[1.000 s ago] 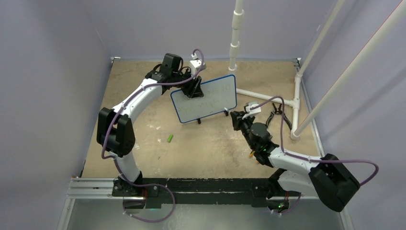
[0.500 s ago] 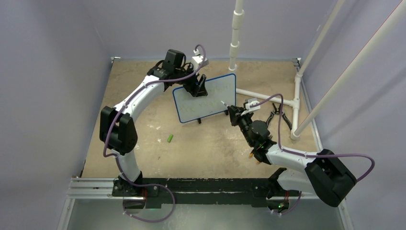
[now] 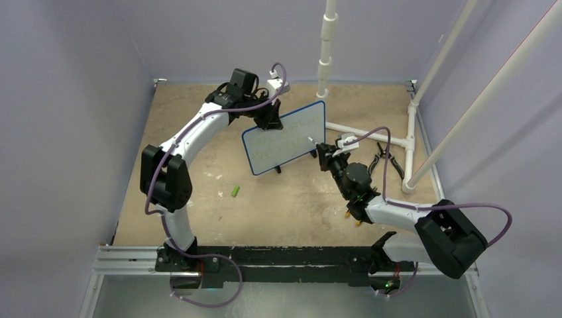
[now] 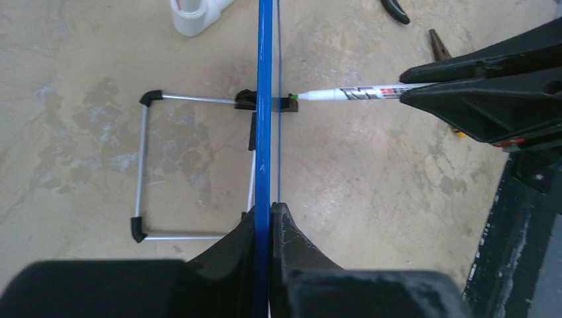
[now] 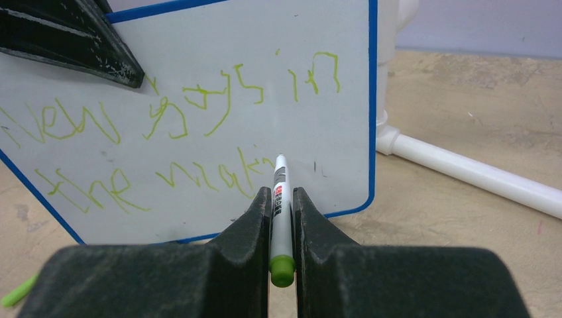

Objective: Write a sentence on the whiteboard

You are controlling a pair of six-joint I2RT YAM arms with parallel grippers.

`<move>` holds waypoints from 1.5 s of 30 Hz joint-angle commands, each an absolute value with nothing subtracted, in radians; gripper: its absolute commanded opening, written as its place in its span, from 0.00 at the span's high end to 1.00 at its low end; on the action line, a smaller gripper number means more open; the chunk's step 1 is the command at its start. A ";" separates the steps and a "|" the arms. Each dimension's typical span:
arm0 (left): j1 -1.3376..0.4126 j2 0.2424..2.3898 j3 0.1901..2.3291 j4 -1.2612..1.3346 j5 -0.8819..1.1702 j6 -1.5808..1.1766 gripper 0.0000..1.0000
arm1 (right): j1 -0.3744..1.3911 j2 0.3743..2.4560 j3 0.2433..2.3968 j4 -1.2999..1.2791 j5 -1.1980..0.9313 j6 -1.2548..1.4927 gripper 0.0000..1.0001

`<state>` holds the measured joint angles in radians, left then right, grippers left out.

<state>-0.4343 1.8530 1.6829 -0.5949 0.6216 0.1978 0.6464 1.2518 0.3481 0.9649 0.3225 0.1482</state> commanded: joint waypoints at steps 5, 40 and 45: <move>-0.431 1.851 1.669 -0.594 0.641 0.246 1.00 | 0.641 1.277 0.391 1.016 0.328 0.132 1.00; -0.412 1.830 1.642 -0.563 0.656 0.244 1.00 | 0.641 1.394 0.463 0.937 0.377 0.151 1.00; -0.411 1.829 1.640 -0.564 0.660 0.242 1.00 | 0.641 1.370 0.458 0.995 0.385 0.137 1.00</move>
<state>-0.4145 1.8511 1.6573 -0.5655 0.6655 0.1898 0.6456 1.3891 0.4221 0.9230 0.3683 0.1413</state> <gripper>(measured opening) 0.038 0.137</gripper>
